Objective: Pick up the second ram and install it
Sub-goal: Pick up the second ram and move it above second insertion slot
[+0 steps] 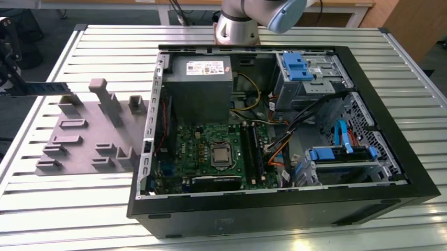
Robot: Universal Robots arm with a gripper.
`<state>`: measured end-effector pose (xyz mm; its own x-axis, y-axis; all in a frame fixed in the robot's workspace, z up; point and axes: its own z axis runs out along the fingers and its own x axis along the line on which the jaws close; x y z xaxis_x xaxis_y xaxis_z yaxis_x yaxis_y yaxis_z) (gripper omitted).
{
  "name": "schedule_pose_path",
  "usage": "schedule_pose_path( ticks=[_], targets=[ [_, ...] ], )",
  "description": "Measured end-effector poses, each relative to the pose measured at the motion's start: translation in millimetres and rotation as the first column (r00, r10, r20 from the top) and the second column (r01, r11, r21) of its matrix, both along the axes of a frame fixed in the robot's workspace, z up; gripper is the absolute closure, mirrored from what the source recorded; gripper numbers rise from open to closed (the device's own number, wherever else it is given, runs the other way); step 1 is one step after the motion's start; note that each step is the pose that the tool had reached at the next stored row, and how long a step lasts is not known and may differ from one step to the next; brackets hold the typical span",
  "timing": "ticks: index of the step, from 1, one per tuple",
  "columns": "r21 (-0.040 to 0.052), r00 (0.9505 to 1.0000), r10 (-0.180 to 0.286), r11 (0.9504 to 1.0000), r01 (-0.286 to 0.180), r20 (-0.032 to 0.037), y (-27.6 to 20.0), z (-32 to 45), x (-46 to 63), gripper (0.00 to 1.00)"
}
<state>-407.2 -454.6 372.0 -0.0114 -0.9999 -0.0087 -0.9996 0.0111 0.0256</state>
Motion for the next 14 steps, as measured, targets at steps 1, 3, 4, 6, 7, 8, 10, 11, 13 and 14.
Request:
schedule_pose_path(
  ticks=[1,3,4,6,7,8,10,11,13,14],
  targets=[
    [0.0000,1.0000,0.000,1.0000,0.000,0.0000,0.0,0.7,0.0,0.86],
    [0.0000,1.0000,0.000,1.0000,0.000,0.0000,0.0,2.0,0.0,0.86],
    [0.0000,1.0000,0.000,1.0000,0.000,0.0001,0.0,2.7,0.0,0.86],
    [0.0000,1.0000,0.000,1.0000,0.000,0.0000,0.0,4.0,0.0,0.86],
    [0.0000,1.0000,0.000,1.0000,0.000,0.0000,0.0,4.7,0.0,0.86],
    [0.0000,1.0000,0.000,1.0000,0.000,0.0000,0.0,5.4,0.0,0.86],
    [0.0000,1.0000,0.000,1.0000,0.000,0.0000,0.0,6.8,0.0,0.86],
    [0.0000,1.0000,0.000,1.0000,0.000,0.0000,0.0,7.5,0.0,0.86],
    [0.0000,1.0000,0.000,1.0000,0.000,0.0000,0.0,8.9,0.0,0.86],
    [0.0001,1.0000,0.000,1.0000,0.000,0.0001,0.0,9.5,0.0,0.86]
  ],
)
